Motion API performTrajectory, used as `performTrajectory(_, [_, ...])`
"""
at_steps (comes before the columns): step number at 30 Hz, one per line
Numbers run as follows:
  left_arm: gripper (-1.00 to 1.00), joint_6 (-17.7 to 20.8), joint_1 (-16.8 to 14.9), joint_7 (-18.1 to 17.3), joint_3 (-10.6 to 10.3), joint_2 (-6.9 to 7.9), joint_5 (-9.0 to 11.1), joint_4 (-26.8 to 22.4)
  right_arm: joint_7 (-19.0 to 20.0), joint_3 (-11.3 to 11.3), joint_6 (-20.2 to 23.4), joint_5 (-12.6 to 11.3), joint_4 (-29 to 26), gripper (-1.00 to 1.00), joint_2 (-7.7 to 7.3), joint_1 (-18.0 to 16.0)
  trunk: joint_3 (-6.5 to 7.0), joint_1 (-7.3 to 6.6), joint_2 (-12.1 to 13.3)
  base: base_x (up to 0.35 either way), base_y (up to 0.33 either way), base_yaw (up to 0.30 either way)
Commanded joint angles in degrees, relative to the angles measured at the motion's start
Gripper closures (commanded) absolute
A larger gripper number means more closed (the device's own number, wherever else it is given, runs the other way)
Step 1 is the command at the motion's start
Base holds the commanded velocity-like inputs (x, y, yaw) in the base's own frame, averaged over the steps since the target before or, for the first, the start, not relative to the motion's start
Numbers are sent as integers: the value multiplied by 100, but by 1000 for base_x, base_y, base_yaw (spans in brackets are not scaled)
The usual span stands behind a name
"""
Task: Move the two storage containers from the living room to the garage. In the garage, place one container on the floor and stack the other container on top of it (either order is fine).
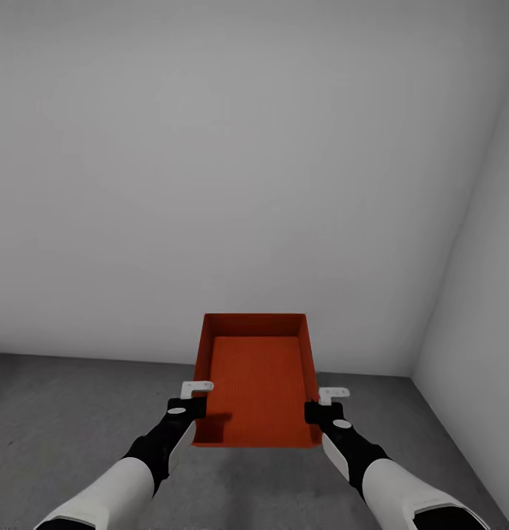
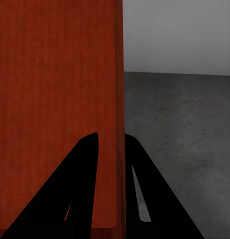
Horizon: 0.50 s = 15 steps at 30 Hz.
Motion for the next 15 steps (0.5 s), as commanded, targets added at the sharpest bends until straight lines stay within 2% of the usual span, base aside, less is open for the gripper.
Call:
performTrajectory(1, [100, -23, -7, 77, 307, 62, -60, -34, -12, -99, -27, -92, 16, 100, -14, -4, -35, 23, -48, 0, 0, 0])
performTrajectory(15, [100, -23, -7, 77, 307, 62, -60, -34, -12, -99, -27, -92, 11, 100, -15, -4, -416, 331, -610, 0, 0, 0])
